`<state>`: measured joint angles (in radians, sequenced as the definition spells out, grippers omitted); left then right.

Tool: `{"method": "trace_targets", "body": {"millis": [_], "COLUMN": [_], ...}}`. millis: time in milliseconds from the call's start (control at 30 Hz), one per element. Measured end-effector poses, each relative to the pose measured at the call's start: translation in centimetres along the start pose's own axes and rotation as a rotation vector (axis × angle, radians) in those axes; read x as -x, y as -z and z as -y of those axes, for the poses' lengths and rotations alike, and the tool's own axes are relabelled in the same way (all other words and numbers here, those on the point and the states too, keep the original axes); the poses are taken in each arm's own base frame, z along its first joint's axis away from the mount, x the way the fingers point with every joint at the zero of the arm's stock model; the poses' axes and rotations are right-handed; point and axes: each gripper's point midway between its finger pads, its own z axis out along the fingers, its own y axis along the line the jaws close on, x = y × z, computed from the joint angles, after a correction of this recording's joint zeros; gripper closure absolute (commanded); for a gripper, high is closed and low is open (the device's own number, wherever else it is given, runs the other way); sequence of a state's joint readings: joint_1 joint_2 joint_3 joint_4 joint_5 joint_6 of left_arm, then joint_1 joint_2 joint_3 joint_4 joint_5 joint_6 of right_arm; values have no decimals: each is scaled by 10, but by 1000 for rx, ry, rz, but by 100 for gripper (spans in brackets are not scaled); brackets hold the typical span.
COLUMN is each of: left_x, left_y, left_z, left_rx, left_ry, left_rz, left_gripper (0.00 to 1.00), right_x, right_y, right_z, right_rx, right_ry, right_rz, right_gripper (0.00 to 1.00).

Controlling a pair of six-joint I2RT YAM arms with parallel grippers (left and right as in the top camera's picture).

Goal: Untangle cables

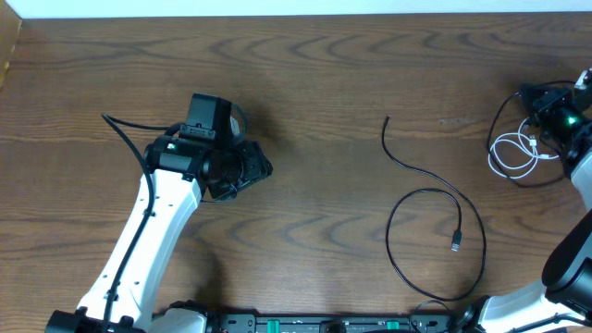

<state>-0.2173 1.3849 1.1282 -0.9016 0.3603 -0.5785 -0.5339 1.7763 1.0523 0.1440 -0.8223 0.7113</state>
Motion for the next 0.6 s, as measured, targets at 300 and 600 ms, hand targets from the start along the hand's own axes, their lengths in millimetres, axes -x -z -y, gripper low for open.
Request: {"method": "trace_targets", "body": {"millis": [300, 600], "left_x": [0, 0], "left_y": [0, 0], "left_z": [0, 0], "left_rx": [0, 0], "left_ry": [0, 0], "left_rz": [-1, 1], "left_gripper": [37, 37], "right_x": [-77, -100], "right_y": [18, 44], "right_z": [56, 103], "right_rx": [-263, -532], "right_ry": [-207, -83], "right_rz": [-255, -329], "right_gripper": [48, 46]}}
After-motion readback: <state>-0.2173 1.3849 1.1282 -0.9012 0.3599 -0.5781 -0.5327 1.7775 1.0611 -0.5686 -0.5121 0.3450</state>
